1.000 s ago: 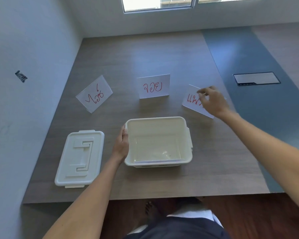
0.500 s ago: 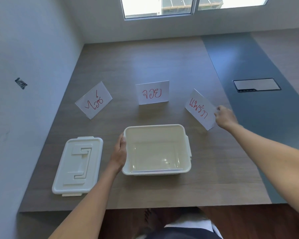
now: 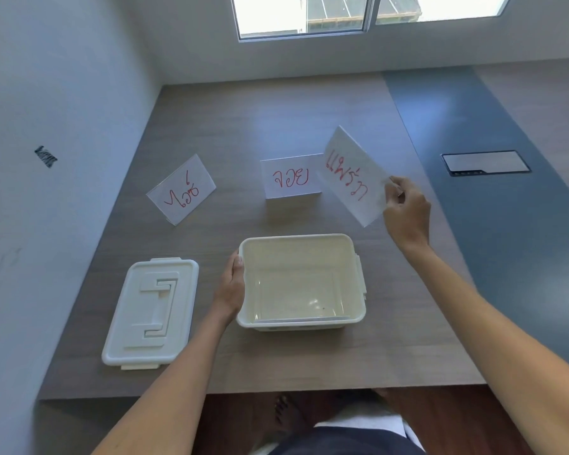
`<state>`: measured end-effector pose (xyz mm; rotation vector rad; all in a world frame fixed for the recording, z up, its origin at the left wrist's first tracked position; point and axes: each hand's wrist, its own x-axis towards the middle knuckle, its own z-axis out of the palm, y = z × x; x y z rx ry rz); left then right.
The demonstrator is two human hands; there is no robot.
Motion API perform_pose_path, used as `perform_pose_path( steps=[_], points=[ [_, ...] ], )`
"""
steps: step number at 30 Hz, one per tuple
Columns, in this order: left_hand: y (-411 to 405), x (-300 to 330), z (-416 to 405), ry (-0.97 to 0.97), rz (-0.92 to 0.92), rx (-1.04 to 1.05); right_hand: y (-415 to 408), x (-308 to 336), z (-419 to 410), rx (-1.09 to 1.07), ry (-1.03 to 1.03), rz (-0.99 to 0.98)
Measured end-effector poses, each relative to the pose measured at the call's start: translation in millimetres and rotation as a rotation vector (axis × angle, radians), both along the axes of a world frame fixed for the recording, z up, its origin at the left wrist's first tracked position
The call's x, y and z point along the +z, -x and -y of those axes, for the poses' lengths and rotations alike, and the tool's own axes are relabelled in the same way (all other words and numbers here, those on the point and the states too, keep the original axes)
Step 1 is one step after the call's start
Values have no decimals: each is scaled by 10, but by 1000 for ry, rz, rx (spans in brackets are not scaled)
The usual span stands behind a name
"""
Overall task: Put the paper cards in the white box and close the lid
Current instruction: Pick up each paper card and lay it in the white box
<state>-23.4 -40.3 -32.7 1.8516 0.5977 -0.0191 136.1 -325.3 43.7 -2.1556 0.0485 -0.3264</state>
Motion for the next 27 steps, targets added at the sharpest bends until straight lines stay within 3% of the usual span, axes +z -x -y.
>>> perform_pose_path(
  steps=[3,9,20,25,27],
  points=[
    [6,-7,-15,-13,1,-4,325,118,-79,89,-51,62],
    [9,-14,-31,-7,-37,-6,851,-27,-25,368,-87,-10],
    [19,42,-10,11,-6,11,1377,-520,33,809,179,-172],
    [20,22,-1,13,-2,21,1307,-364,-30,934,343,-440],
    [9,26,6,22,2,29,1207,-270,-81,935,311,-532]
  ],
)
